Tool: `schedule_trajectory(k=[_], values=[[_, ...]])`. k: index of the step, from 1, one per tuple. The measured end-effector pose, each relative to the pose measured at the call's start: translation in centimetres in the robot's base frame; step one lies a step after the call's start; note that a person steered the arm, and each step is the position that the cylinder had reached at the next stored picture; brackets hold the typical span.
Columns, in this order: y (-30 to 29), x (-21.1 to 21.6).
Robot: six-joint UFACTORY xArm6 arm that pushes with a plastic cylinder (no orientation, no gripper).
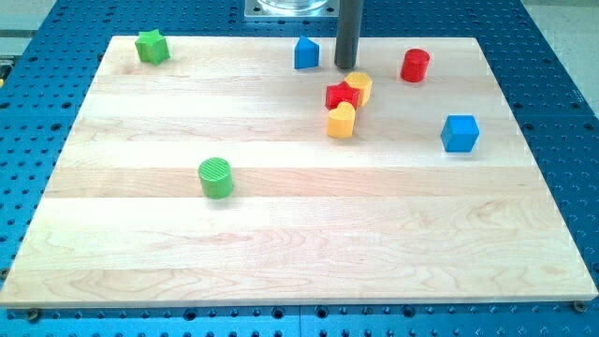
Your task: Slide the red circle into the hexagon
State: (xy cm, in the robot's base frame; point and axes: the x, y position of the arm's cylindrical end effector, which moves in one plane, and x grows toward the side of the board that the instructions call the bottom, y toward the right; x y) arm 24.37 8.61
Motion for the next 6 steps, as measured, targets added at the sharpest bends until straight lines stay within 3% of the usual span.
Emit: schedule_trajectory(k=[2, 3, 4, 6], values=[[11.5, -4.4], [14.6, 0.0], [10.0, 4.4], [7.6, -0.1]])
